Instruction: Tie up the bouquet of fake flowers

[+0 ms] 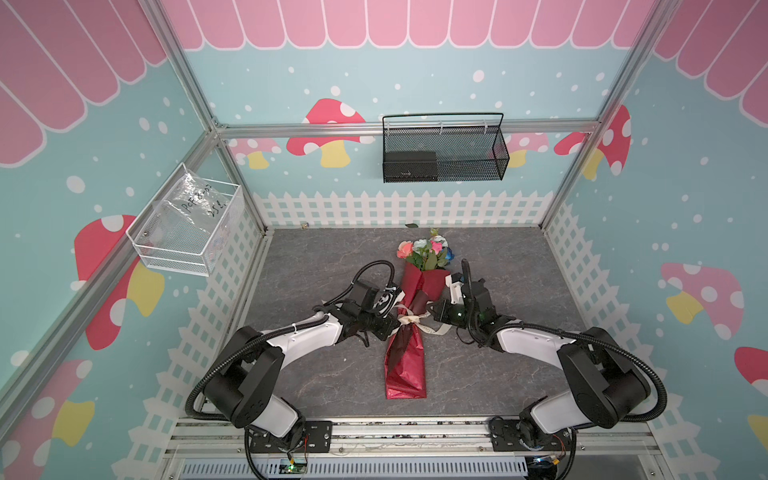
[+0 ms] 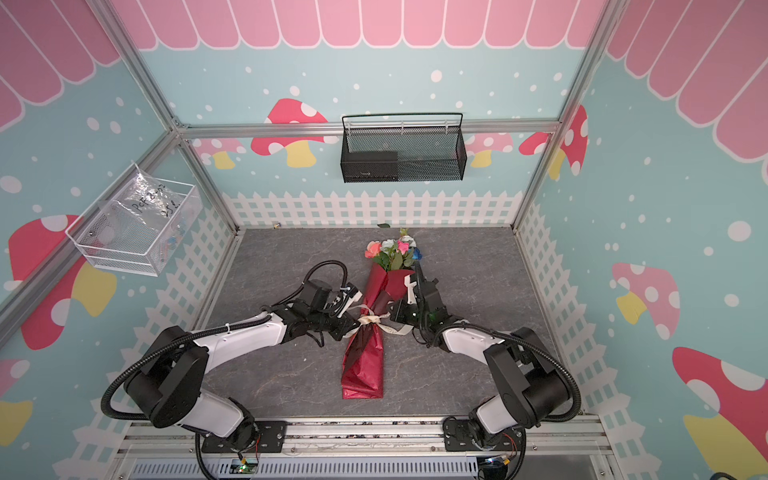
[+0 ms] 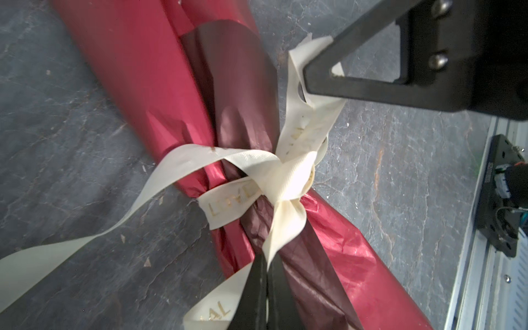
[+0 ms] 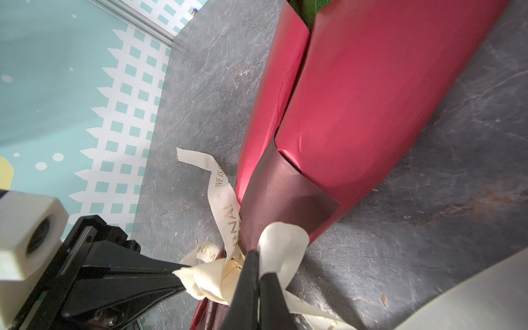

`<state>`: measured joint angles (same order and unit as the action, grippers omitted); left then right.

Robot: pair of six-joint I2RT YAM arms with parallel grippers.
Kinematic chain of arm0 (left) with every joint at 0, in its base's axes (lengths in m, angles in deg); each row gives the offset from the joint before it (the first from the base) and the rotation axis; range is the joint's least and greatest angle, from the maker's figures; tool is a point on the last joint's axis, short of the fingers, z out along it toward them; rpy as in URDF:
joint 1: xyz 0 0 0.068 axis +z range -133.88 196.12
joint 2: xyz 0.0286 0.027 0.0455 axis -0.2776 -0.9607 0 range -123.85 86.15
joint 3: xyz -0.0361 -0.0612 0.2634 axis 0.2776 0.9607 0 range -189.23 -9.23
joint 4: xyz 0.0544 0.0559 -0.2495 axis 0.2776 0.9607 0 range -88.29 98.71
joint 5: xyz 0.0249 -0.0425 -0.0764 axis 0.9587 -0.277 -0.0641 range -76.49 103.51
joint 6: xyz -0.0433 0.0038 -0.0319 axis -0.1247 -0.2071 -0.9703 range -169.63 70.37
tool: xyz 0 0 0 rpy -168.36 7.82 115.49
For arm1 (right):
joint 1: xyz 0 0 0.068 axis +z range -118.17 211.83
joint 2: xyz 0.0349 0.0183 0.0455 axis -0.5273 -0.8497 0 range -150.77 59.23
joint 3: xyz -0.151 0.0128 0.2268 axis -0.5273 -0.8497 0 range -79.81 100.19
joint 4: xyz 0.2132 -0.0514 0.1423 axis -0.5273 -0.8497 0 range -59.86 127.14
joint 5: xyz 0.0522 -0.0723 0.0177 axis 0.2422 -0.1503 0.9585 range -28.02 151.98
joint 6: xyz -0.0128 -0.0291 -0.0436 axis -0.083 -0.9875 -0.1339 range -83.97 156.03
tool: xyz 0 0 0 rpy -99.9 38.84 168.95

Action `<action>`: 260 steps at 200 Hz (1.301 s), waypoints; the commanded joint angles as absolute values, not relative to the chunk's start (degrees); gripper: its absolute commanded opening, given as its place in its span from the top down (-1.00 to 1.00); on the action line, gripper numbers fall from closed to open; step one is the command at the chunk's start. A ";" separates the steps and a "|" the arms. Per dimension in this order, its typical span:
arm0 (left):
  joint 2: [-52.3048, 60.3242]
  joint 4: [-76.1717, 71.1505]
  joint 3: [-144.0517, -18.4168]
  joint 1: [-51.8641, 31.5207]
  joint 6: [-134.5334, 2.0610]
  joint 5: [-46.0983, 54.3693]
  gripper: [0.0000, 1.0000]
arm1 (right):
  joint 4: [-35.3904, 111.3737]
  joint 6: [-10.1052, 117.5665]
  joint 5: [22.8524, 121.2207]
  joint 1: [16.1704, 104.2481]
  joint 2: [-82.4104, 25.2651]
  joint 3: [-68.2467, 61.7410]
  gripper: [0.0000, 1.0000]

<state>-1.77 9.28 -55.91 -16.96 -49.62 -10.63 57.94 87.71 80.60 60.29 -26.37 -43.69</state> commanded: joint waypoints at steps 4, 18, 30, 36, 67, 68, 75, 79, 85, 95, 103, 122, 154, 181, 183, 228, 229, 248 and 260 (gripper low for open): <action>-1.42 8.03 -56.26 -16.57 -50.95 -12.60 0.88 | 56.15 86.68 79.01 59.47 -25.32 -44.16 1.00; -2.02 7.95 -56.26 -16.55 -51.12 -12.93 0.93 | 55.78 86.33 78.67 59.09 -25.23 -44.26 1.00; -2.67 7.95 -56.31 -16.53 -51.30 -13.08 0.98 | 55.47 85.96 78.39 58.69 -25.09 -44.26 1.00; -2.98 7.86 -56.34 -16.54 -51.38 -13.11 0.98 | 55.21 85.70 78.28 58.49 -25.11 -44.25 1.00; -4.53 7.34 -56.61 -16.48 -52.13 -12.75 1.00 | 54.52 84.51 78.26 57.23 -25.56 -44.01 1.00; -4.59 7.29 -56.61 -16.48 -52.20 -12.76 1.00 | 54.49 84.44 78.25 57.19 -25.57 -43.98 1.00; -4.96 7.25 -56.69 -16.39 -52.45 -12.53 1.00 | 54.18 84.09 78.40 56.90 -25.82 -43.95 1.00; -5.19 7.10 -56.69 -16.29 -52.60 -12.56 1.00 | 54.03 83.90 78.37 56.72 -25.91 -43.94 1.00; -5.49 7.07 -56.69 -16.30 -52.72 -12.52 1.00 | 53.72 83.56 78.40 56.42 -26.14 -43.94 1.00; -5.97 6.99 -56.63 -16.14 -53.04 -12.19 1.00 | 53.23 82.82 78.24 55.94 -26.41 -43.77 1.00; -6.26 6.96 -56.61 -16.01 -53.23 -12.10 1.00 | 52.60 82.11 77.85 55.45 -26.59 -43.60 1.00; -6.75 6.86 -56.52 -15.75 -53.49 -12.22 1.00 | 51.40 80.56 77.51 54.44 -26.79 -42.97 1.00; -7.17 6.19 -56.10 -15.26 -54.24 -11.54 1.00 | 46.51 75.62 75.50 53.97 -27.41 -40.04 1.00; -8.22 4.99 -55.56 -14.40 -55.69 -10.57 1.00 | 42.13 72.34 73.05 53.85 -29.54 -37.20 1.00; -8.35 4.86 -55.51 -14.32 -55.80 -10.64 1.00 | 41.93 72.22 72.88 53.79 -29.65 -37.12 1.00; -10.13 4.61 -55.21 -14.03 -57.35 -10.80 1.00 | 38.83 68.79 69.14 52.96 -32.13 -35.11 1.00; -10.15 4.61 -55.21 -14.03 -57.40 -10.73 1.00 | 38.78 68.71 69.03 52.89 -32.15 -35.14 1.00; -10.57 4.48 -54.77 -13.94 -58.45 -10.06 1.00 | 38.48 67.81 68.32 51.95 -32.77 -34.99 1.00; -10.82 4.52 -54.52 -13.69 -58.64 -10.18 1.00 | 38.39 67.46 67.68 51.31 -33.07 -35.01 1.00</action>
